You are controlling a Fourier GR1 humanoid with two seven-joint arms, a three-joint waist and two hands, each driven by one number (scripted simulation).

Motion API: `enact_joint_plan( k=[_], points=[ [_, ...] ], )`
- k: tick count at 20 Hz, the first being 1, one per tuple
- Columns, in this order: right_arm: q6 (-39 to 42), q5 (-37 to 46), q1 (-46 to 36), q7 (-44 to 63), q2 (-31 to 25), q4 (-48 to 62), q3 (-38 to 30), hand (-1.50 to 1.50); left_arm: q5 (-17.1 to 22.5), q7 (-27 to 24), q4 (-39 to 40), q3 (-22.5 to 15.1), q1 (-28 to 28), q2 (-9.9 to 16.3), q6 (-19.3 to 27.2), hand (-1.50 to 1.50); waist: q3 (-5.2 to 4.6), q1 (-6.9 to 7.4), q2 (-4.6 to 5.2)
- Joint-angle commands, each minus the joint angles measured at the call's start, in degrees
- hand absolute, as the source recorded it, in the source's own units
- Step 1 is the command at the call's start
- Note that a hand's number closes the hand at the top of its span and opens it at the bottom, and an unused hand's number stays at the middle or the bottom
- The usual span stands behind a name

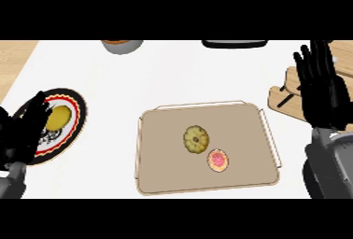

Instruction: Pick the squash from the tray and place it in the tiered shelf

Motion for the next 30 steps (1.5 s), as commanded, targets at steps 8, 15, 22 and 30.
enact_joint_plan(
  k=[8, 15, 22, 30],
  points=[
    [-1.2, 31.0, 3.6, -1.3, -21.4, 2.1, 7.9, 1.5, 3.4, 0.4, 1.2, -3.8, 3.7, -7.0, -4.6, 0.0, -1.43, -0.85, 0.09],
    [6.7, 28.9, 6.5, -8.6, -14.4, 1.9, 11.6, -1.5, 1.6, -1.0, 5.1, -4.3, 3.1, -10.9, -8.1, 0.0, -0.81, 0.5, -0.1],
    [17.4, 29.2, 12.6, 1.4, -22.2, -15.6, 15.7, -1.5, 1.6, -0.9, 5.8, -2.3, 3.8, -10.5, -9.2, 0.0, -0.88, -0.07, -0.37],
    [19.2, 39.5, 5.3, 35.1, -17.9, -31.8, 27.0, -1.5, -0.5, 0.4, 4.1, -3.7, 3.1, -12.6, -7.6, 0.0, -0.94, 0.71, -0.39]
  ],
)
